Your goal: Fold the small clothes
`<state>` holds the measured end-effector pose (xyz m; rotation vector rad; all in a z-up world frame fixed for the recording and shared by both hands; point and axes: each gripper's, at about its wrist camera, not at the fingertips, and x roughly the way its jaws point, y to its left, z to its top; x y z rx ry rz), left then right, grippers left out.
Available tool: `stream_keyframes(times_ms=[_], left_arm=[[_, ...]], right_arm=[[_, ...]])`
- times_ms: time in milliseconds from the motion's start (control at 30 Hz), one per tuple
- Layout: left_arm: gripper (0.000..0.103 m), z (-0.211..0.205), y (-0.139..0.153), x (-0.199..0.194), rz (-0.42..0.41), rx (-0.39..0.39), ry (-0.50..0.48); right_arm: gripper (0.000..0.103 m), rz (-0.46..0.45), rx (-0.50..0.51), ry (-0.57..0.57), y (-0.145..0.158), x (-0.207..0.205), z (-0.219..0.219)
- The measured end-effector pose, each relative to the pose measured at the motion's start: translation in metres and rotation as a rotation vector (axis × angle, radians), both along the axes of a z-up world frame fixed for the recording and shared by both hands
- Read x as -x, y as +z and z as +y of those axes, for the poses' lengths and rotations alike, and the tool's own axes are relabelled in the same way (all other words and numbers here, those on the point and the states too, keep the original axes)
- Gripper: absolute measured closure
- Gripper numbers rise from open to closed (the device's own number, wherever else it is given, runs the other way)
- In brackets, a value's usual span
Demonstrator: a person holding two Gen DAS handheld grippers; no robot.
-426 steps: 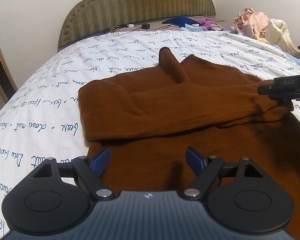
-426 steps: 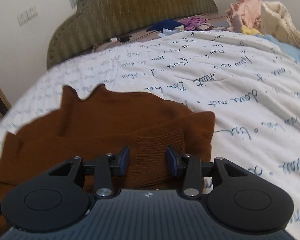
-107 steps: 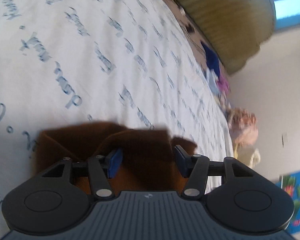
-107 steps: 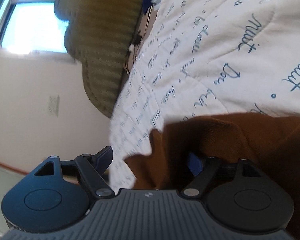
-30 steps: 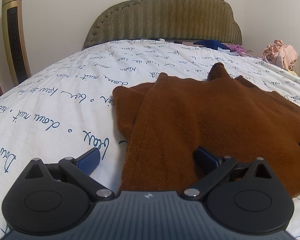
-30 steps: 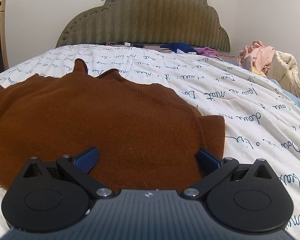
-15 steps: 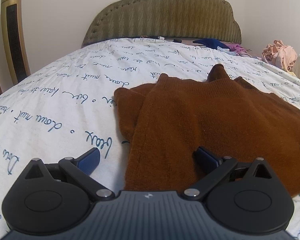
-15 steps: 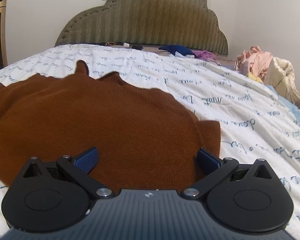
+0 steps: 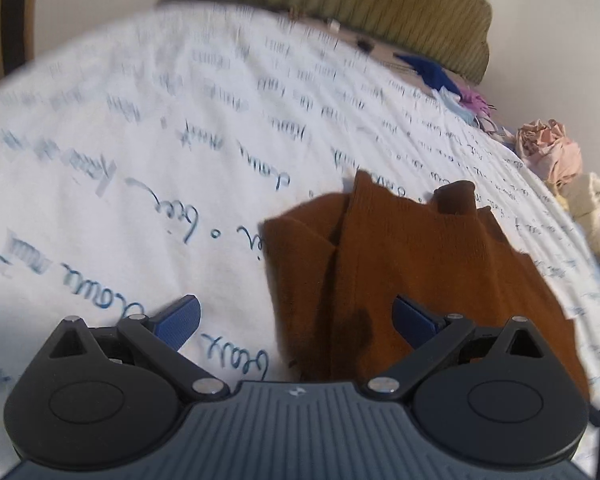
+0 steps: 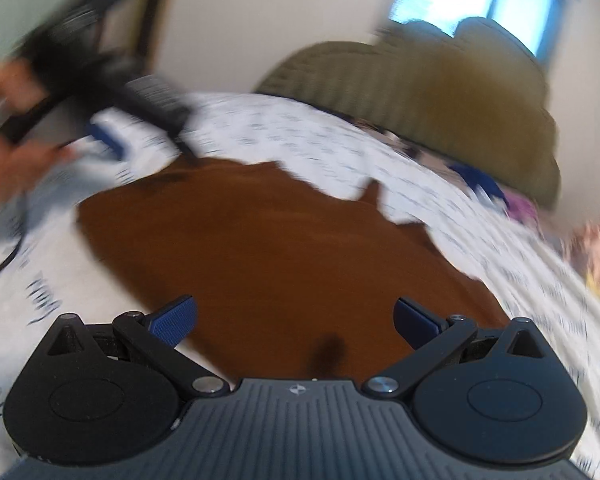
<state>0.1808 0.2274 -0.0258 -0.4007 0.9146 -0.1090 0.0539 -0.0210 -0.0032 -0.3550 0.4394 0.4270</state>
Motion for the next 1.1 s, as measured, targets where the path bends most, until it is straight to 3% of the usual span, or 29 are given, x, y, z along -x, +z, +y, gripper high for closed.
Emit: stream_keyframes(times_ms=[200, 367, 633, 700, 767, 800, 900, 967, 1100], left_arm=[[0.000, 0.006, -0.010, -0.018, 0.018, 0.103, -0.059], [0.000, 0.001, -0.013, -0.037, 0.032, 0.245, -0.134], [0.002, -0.001, -0.030, -0.077, 0.073, 0.450, -0.165], [0.008, -0.002, -0.031, -0.086, 0.077, 0.456, -0.157], [0.034, -0.006, -0.032, -0.093, 0.090, 0.421, -0.140], [0.041, -0.007, -0.034, -0.096, 0.100, 0.404, -0.129], [0.057, -0.008, -0.038, -0.103, 0.118, 0.393, -0.103], [0.072, -0.009, -0.038, -0.105, 0.123, 0.373, -0.083], [0.088, -0.012, -0.037, -0.102, 0.115, 0.327, -0.066]], right_arm=[[0.001, -0.086, 0.163, 0.061, -0.012, 0.022, 0.054], [0.001, -0.173, 0.257, 0.047, -0.021, 0.022, 0.087], [0.001, -0.245, 0.302, -0.003, -0.025, 0.002, 0.121], [0.003, -0.251, 0.300, -0.018, -0.027, -0.004, 0.127], [0.007, -0.257, 0.296, -0.026, -0.027, -0.009, 0.131], [0.010, -0.256, 0.293, -0.028, -0.027, -0.012, 0.132], [0.028, -0.250, 0.291, -0.013, -0.027, -0.016, 0.136], [0.046, -0.252, 0.301, 0.014, -0.029, -0.012, 0.141], [0.068, -0.262, 0.314, 0.060, -0.034, -0.006, 0.146]])
